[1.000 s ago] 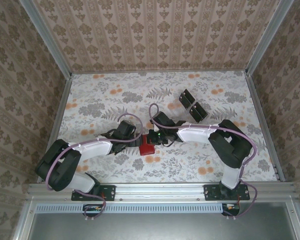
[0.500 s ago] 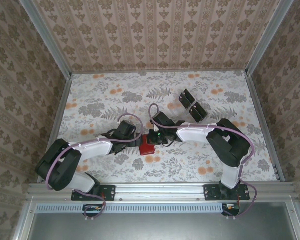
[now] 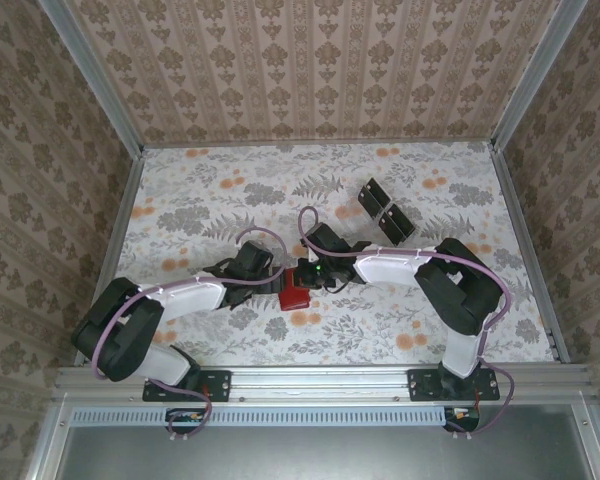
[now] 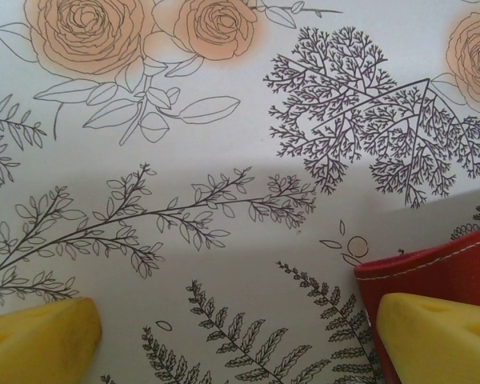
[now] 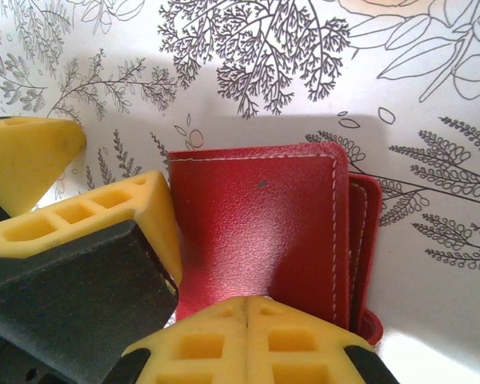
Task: Put the credit cards into the card holder
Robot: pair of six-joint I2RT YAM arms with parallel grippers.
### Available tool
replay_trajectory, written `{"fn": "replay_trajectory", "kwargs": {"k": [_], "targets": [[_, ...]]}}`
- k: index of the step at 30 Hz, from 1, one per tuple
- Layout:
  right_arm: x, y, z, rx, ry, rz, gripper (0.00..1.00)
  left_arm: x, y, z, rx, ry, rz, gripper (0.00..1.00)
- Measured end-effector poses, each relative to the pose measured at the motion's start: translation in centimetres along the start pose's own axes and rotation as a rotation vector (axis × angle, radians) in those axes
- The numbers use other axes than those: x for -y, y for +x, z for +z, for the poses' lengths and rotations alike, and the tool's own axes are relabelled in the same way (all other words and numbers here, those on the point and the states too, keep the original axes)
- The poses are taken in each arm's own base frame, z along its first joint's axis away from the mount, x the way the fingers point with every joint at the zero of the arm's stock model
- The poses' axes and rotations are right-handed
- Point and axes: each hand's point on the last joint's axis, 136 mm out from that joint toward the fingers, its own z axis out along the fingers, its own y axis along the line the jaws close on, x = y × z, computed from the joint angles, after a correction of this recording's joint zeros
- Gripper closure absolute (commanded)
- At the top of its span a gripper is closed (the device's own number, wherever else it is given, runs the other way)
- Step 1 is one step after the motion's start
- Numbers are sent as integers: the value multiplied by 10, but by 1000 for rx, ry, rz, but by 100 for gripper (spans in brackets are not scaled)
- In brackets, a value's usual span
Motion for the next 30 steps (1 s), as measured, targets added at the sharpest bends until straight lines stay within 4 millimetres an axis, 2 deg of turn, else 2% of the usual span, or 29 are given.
{"fn": "replay_trajectory", "kwargs": {"k": [7,30], "targets": [[-4,-4,1,17,-17,1,100,0,0,0,1,1,0,0],[8,-10,6,47,-14,17,100,1,0,1,5,-4,6,0]]}}
